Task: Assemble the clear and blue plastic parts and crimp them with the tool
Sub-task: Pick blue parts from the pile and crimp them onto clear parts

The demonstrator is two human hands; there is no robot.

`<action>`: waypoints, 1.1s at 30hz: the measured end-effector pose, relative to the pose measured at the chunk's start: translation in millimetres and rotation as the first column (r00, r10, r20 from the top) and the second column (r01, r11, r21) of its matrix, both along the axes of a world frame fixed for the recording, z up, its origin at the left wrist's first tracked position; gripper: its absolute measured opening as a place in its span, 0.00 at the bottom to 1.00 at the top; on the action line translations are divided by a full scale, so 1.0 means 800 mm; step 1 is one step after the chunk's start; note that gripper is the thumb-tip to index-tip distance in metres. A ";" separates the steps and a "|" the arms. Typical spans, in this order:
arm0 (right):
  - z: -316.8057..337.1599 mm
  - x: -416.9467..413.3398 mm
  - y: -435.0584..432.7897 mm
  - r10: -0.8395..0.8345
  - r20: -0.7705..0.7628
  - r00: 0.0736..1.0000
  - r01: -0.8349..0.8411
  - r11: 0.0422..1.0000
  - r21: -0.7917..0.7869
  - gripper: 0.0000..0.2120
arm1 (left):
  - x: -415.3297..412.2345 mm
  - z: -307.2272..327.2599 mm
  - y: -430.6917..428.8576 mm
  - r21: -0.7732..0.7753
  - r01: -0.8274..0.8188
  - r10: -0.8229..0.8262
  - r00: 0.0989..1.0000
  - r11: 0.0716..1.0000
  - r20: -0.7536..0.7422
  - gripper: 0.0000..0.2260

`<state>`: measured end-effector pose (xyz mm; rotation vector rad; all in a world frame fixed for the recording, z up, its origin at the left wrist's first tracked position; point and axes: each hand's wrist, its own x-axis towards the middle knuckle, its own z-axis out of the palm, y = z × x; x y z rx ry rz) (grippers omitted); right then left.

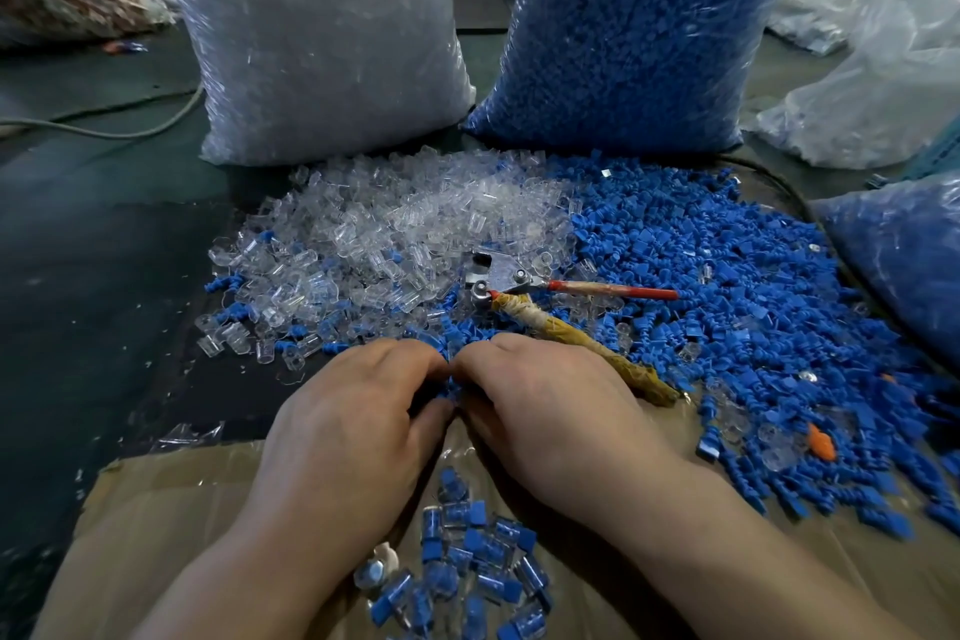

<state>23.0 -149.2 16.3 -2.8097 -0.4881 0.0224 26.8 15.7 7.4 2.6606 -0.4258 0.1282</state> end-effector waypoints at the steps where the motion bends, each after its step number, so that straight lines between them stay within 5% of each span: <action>1: -0.001 0.001 -0.001 -0.004 -0.002 1.000 0.004 1.000 0.006 0.06 | 0.000 -0.001 0.000 -0.005 -0.003 0.003 1.000 1.000 0.003 0.06; 13: -0.002 -0.003 0.001 0.016 0.048 0.999 -0.016 1.000 0.018 0.12 | 0.002 -0.011 0.006 -0.170 -0.063 0.051 0.996 0.983 -0.074 0.07; 22: 0.000 -0.006 -0.002 0.008 0.060 0.998 -0.015 0.993 0.121 0.06 | 0.001 -0.009 0.006 -0.260 -0.028 0.003 0.996 0.965 -0.093 0.15; 29: 0.001 -0.005 -0.011 -0.107 -0.097 0.990 0.143 0.827 0.544 0.05 | -0.004 -0.012 0.005 -0.597 -0.168 0.031 0.972 0.785 -0.232 0.13; 33: 0.000 -0.010 -0.009 -0.074 -0.167 0.983 0.166 0.740 0.651 0.08 | -0.005 -0.010 0.004 -0.660 -0.164 0.004 0.972 0.733 -0.237 0.15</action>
